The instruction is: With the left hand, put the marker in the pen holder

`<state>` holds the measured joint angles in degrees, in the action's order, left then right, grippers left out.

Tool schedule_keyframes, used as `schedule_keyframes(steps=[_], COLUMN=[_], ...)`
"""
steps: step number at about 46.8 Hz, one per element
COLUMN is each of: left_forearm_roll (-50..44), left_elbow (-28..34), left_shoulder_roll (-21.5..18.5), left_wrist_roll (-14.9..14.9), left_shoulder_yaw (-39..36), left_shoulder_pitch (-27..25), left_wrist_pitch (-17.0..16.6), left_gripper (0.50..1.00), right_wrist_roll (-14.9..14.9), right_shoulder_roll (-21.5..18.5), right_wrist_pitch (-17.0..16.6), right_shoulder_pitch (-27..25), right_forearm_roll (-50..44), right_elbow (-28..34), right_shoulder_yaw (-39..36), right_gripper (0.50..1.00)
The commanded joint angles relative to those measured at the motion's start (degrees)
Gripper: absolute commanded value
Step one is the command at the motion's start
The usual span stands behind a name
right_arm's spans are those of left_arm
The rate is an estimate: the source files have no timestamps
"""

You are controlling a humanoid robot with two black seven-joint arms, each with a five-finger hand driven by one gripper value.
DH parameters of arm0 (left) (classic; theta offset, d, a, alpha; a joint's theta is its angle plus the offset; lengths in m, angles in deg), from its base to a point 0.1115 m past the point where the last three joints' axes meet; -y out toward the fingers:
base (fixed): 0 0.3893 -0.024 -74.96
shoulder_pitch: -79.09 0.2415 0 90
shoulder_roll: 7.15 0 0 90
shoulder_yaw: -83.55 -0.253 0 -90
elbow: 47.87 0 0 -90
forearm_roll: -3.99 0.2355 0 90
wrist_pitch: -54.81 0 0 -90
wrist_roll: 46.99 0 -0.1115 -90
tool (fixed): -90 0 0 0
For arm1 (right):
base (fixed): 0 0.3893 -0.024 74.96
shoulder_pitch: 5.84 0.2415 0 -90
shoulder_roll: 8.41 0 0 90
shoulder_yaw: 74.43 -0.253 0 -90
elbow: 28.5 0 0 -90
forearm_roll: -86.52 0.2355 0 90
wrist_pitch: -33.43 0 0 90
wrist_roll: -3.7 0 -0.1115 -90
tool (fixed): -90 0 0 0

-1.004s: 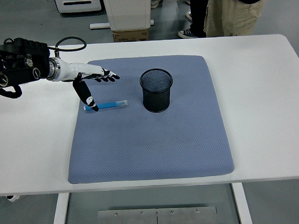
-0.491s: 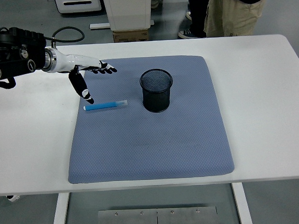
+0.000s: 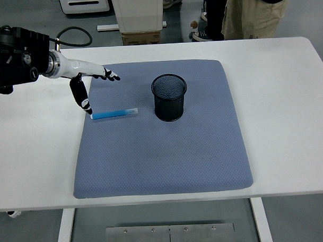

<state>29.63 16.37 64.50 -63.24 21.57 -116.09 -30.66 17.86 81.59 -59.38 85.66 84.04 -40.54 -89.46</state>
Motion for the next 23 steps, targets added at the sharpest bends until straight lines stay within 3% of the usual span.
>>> schedule_keyframes(steps=[1,11,19,23], left_forearm_roll=[-0.2,-0.9,-0.9,-0.9], left_elbow=[0.9,0.9,1.0,1.1], left_shoulder_roll=[0.7,1.1,1.9,2.1], left_wrist_roll=[0.0,0.5,3.7,4.3], left_shoulder_yaw=[-2.1,-2.4,-2.5,-2.5], left_shoulder_pitch=[-0.2,0.1,2.0,2.3], left_wrist_pitch=[-2.3,-3.6,-10.1,-11.2], left_gripper=[1.000,1.000,1.000,1.000], right_wrist_roll=[0.0,0.0,0.0,0.0], right_shoulder_roll=[0.0,0.0,0.0,0.0], right_wrist_pitch=[0.0,0.0,0.0,0.0], right_shoulder_pitch=[0.0,0.0,0.0,0.0], right_forearm_roll=[-0.1,0.0,0.0,0.0], right_elbow=[0.0,0.0,0.0,0.0], right_shoulder_yaw=[0.0,0.0,0.0,0.0], right_gripper=[1.000,1.000,1.000,1.000])
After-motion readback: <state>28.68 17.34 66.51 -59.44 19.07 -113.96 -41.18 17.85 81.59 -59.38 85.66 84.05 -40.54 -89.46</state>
